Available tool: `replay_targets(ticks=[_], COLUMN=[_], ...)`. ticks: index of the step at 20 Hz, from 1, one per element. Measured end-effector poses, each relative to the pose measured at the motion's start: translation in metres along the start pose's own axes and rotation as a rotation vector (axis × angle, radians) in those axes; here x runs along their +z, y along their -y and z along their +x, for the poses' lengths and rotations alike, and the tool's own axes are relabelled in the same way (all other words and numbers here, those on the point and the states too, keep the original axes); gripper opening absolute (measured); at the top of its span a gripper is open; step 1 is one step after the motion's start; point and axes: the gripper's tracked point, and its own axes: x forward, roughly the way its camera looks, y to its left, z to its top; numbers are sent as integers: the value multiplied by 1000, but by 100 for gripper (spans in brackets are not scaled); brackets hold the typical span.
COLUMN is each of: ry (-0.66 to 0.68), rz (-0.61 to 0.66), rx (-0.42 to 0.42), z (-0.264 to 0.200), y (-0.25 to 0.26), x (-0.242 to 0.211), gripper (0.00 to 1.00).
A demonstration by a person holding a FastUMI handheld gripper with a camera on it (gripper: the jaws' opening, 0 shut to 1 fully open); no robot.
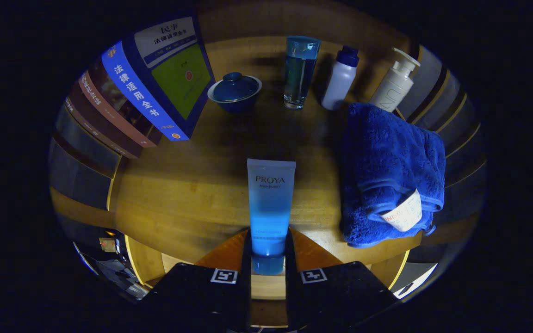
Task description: Pull open the drawer, take out the items inside it, and place them on the countertop above the cabinet.
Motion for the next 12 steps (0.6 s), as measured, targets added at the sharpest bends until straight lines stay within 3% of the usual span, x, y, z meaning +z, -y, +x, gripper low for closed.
replay_targets(ticks=[6, 12], ry=[17, 76], rz=[-13, 14], rx=[0, 32], z=[5, -3], y=[0, -14], x=[8, 6], gripper=[46, 93])
